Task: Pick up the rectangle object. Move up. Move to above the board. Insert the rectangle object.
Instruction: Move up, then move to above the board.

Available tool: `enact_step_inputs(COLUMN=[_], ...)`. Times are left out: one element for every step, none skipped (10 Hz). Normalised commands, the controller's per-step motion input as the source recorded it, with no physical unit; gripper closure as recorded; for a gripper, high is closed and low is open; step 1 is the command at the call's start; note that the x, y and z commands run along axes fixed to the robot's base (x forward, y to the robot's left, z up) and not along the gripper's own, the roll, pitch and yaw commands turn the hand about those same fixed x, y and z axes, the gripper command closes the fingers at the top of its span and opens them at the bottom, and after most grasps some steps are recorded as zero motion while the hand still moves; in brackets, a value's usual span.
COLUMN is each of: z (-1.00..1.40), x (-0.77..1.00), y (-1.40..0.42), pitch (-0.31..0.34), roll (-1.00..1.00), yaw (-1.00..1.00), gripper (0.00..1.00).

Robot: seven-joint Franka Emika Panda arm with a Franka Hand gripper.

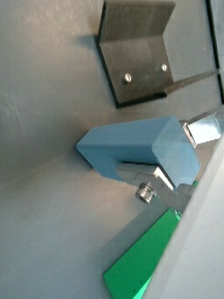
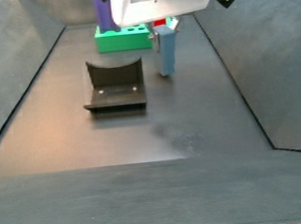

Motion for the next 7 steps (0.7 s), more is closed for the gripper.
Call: enact_step_inputs(z=[0.77, 0.60, 0.45, 0.27, 1.00, 1.00, 1.00], x=[0.04, 0.03, 0.02, 0.01, -0.07, -0.07, -0.07], y=[-0.08, -0.06, -0.04, -0.02, -0.05, -0.05, -0.05], pitch=[-0.009, 0.010, 0.021, 0.032, -0.005, 0.003, 0.008], roll=[-0.03, -0.03, -0.03, -0.04, 0.17, 0.16, 0.16], yaw=[0.02, 0.03, 0.03, 0.03, -0.02, -0.02, -0.01], gripper=[1.00, 1.00, 1.00, 1.00, 1.00, 1.00, 1.00])
